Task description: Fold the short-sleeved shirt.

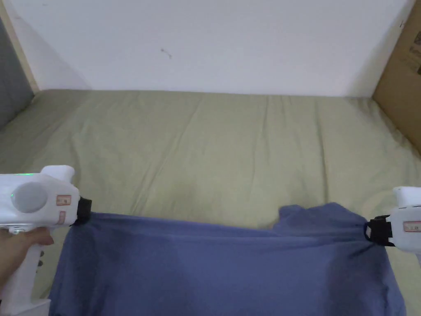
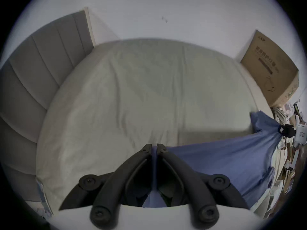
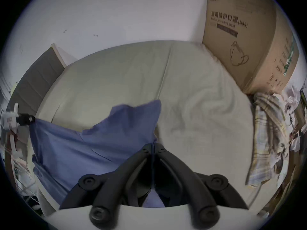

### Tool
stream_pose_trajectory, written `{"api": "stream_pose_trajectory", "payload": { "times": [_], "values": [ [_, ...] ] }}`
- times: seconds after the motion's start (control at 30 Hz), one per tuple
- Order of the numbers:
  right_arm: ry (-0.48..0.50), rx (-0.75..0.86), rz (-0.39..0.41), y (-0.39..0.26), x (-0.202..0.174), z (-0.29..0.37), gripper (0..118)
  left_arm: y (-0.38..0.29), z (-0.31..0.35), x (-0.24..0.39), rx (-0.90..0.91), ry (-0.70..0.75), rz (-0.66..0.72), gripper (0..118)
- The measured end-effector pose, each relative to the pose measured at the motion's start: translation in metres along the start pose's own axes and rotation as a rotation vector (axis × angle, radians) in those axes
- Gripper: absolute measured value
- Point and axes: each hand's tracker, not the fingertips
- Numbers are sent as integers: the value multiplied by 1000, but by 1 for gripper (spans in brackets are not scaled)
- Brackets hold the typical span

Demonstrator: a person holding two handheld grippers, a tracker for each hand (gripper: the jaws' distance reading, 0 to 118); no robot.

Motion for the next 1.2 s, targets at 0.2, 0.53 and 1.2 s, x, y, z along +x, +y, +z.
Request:
{"api": "stream_pose_trajectory", "payload": {
  "times": [0.2, 0.53, 1.2],
  "values": [
    [3, 64, -14, -43, 1, 75, 2, -35, 85, 1, 81, -19, -56, 4],
    [33, -46, -60, -189, 2, 122, 2, -180, 123, -21, -55, -25, -93, 4],
    [-22, 114, -134, -212, -15, 127, 49, -215, 136, -34, -34, 17, 33, 91]
  ]
}}
